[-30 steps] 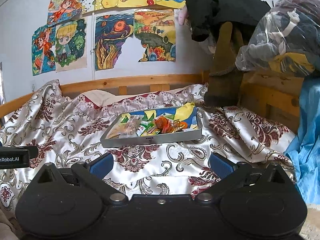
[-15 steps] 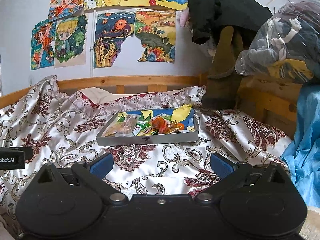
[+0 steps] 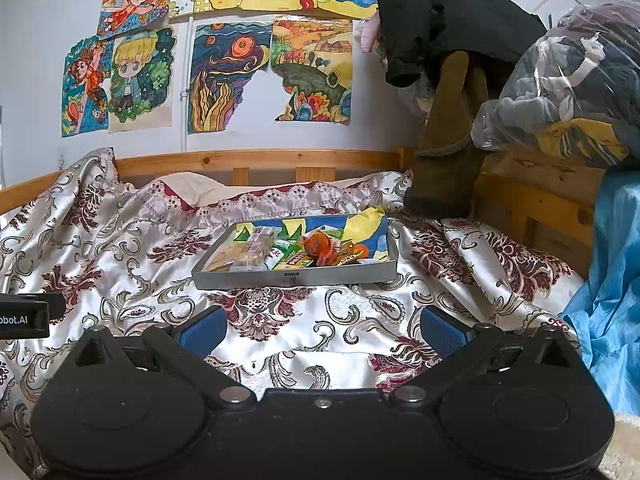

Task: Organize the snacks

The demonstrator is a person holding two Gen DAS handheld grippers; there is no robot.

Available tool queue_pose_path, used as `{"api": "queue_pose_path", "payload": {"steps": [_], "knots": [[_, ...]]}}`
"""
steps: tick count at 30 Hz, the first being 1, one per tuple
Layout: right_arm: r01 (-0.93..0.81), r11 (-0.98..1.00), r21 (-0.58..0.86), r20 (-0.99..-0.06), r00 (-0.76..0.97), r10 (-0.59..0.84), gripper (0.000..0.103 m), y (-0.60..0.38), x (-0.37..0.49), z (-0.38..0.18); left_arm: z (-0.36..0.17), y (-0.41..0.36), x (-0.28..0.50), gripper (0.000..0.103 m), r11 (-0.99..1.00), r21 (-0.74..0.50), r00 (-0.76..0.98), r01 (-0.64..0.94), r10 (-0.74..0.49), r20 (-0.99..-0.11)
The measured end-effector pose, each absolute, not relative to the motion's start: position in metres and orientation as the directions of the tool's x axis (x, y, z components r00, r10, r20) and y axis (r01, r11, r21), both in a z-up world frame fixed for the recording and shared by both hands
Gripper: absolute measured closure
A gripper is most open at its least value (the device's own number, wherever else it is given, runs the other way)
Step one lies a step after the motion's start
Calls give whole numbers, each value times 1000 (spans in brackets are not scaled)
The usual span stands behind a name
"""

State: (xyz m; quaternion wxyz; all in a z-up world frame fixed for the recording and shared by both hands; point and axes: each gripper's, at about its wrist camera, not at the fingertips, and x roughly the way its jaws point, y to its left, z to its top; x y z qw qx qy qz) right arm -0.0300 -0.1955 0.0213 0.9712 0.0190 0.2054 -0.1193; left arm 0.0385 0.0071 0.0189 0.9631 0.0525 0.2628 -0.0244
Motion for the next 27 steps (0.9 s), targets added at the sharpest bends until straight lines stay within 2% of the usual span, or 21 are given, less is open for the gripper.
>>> {"api": "queue_pose_path", "payload": {"steps": [27], "knots": [[239,971,-14,-404,887,-225,1,-196,-30,21,18,8,38,0,993,94,860,74,-16,-509]]}}
